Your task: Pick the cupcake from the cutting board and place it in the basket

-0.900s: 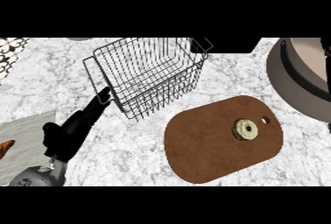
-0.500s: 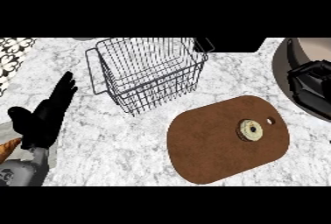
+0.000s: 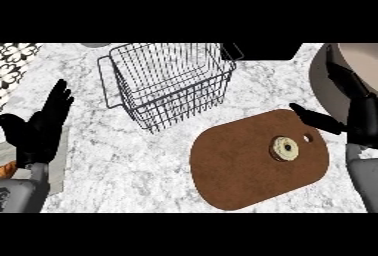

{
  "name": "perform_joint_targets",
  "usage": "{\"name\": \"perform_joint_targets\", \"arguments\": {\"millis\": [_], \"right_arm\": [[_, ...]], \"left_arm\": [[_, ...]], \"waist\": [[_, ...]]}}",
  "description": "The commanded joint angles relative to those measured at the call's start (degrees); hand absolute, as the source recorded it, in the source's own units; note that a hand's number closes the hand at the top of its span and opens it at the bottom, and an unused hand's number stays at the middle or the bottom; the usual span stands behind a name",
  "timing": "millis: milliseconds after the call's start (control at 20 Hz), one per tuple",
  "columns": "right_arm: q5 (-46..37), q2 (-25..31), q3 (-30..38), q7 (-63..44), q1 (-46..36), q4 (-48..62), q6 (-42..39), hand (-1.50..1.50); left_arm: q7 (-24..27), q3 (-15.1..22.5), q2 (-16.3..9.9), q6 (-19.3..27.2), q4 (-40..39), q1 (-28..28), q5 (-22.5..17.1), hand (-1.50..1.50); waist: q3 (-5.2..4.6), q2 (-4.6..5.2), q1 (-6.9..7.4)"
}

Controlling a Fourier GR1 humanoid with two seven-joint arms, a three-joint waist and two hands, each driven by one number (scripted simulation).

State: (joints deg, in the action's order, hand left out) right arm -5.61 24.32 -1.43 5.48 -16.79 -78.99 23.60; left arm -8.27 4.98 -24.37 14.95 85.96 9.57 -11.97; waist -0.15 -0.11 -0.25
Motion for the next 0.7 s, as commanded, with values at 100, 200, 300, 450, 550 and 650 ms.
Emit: {"name": "perform_joint_targets", "arguments": {"millis": [100, 200, 300, 450, 550, 650], "right_arm": [[-9.43, 9.85, -4.27, -24.07, 1.12, -8.61, -2.85, -1.5], [-7.71, 16.95, -4.86, -27.05, 1.89, -8.14, -13.17, -1.5], [-6.11, 20.8, -7.52, -30.92, 1.76, -8.64, -21.89, -1.5], [-0.69, 24.45, -9.27, -38.01, 1.69, -12.54, -32.74, -1.5], [5.43, 27.92, -6.72, -43.01, 1.01, -19.07, -38.71, -1.5], [8.57, 27.01, -6.76, -48.74, 0.93, -22.52, -40.65, -1.5]], "left_arm": [[2.84, -1.46, 0.06, -0.73, -1.73, -2.39, 0.0, 0.0], [0.87, -1.39, 0.53, 0.23, -1.74, -0.9, -0.06, 0.0], [0.83, -1.93, -0.4, -0.33, -1.38, 0.29, -0.14, 0.0], [-1.45, -0.96, -0.71, -0.03, 0.02, 0.41, 0.59, 0.0], [1.77, -1.99, 0.36, -0.05, -2.41, -0.37, 0.37, 0.0], [0.96, -1.45, 0.46, -0.04, -0.13, -1.36, 0.85, 0.0]], "waist": [[-0.2, -0.5, -0.85], [-0.25, -0.53, -1.45], [-0.3, -0.51, -1.17], [-0.17, -0.6, -0.94], [-0.2, -0.64, -1.81], [-0.01, -0.41, -0.59]]}}
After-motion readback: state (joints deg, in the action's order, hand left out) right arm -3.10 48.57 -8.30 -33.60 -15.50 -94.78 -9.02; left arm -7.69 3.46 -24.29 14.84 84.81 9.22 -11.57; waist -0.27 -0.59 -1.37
